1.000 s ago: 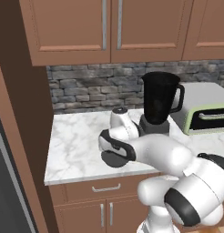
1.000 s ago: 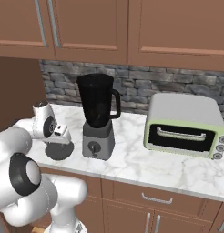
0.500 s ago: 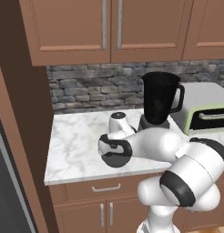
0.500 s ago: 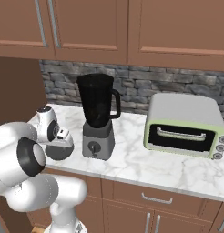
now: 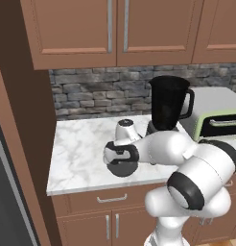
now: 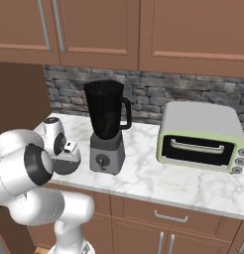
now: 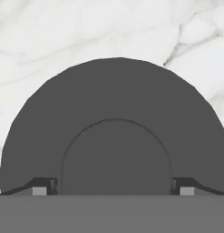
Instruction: Grab the garlic and lemon from the fridge, place them in the blender, close the lid, and turn on the blender to create a marinade.
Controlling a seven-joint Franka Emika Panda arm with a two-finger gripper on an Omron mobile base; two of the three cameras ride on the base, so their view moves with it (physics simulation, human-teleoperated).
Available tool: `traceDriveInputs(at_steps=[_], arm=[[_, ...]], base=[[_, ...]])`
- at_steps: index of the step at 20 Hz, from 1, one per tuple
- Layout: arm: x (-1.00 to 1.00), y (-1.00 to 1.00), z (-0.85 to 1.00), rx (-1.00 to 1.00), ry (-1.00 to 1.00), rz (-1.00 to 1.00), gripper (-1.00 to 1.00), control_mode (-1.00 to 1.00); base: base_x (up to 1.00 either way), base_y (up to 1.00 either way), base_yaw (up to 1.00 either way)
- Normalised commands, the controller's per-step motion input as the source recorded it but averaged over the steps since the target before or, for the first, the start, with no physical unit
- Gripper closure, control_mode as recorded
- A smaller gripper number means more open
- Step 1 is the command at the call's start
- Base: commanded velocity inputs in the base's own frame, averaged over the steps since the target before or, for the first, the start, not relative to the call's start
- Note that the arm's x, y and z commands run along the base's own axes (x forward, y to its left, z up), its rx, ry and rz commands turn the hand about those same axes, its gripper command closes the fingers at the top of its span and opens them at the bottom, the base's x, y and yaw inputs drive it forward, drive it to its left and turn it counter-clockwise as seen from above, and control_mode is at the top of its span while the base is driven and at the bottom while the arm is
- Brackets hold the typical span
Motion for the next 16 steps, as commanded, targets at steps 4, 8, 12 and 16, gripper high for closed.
traceDriveInputs(at_steps=[4,8,12,16], arm=[[0.12,-0.05,-0.29,0.02,0.01,0.00,-1.00,-1.00],[-0.01,-0.02,-0.52,0.00,0.00,0.00,1.00,-1.00],[0.00,0.00,-0.08,-0.03,0.00,0.01,1.00,-1.00],[-0.14,0.00,0.07,0.00,-0.01,0.00,1.00,-1.00]], base=[[0.00,0.00,0.00],[0.00,0.00,0.00],[0.00,0.00,0.00],[0.00,0.00,0.00]])
